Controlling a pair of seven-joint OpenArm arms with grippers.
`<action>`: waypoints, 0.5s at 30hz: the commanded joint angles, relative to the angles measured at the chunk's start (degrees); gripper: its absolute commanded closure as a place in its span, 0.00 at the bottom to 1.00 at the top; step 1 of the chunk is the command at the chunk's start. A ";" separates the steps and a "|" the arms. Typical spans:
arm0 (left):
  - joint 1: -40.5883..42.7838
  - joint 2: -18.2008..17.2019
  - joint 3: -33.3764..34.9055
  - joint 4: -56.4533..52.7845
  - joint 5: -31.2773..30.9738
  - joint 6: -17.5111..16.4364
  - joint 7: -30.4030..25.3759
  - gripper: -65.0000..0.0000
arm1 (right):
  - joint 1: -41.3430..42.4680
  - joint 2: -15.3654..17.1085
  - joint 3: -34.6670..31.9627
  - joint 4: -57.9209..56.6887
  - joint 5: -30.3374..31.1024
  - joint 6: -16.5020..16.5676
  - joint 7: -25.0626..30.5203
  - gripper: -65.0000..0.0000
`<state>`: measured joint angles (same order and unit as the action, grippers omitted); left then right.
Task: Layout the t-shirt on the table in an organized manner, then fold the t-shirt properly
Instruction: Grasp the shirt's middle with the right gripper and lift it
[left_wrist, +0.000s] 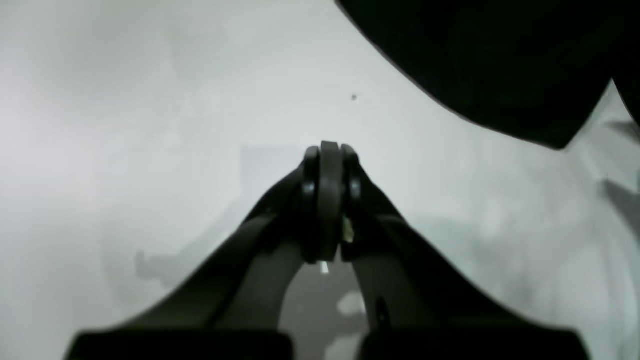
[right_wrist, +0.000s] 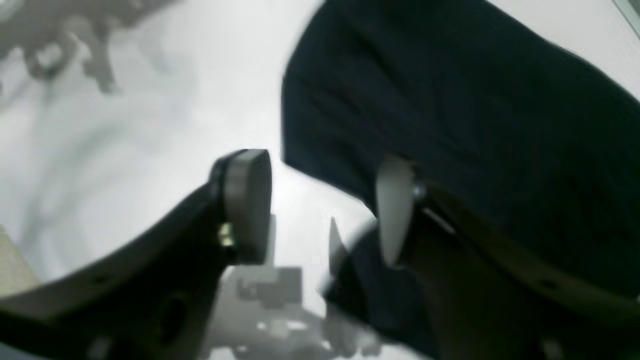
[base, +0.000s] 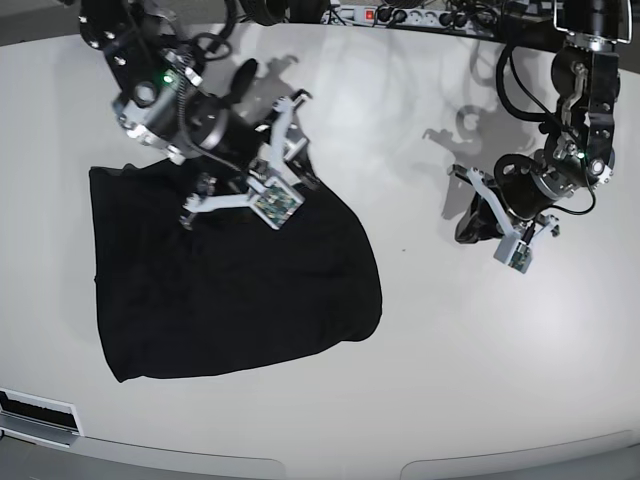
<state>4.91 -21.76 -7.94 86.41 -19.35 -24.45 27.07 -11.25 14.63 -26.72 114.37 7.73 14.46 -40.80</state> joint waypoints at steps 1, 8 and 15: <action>-0.79 -0.48 -0.66 0.85 -1.42 -0.13 -1.05 1.00 | 2.10 -1.05 -0.44 -0.98 -0.52 -0.57 1.64 0.52; -0.48 -0.48 -1.88 0.85 -2.19 0.07 -0.02 1.00 | 14.95 -10.27 -3.26 -24.48 -5.42 -1.68 2.27 0.52; -0.48 -0.48 -1.88 0.85 -2.16 0.09 -0.04 1.00 | 23.98 -15.87 -3.26 -44.04 -4.81 1.95 3.13 0.51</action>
<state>5.08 -21.61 -9.45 86.41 -20.60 -24.27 28.36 11.90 -0.91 -30.00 69.23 2.63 16.32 -38.37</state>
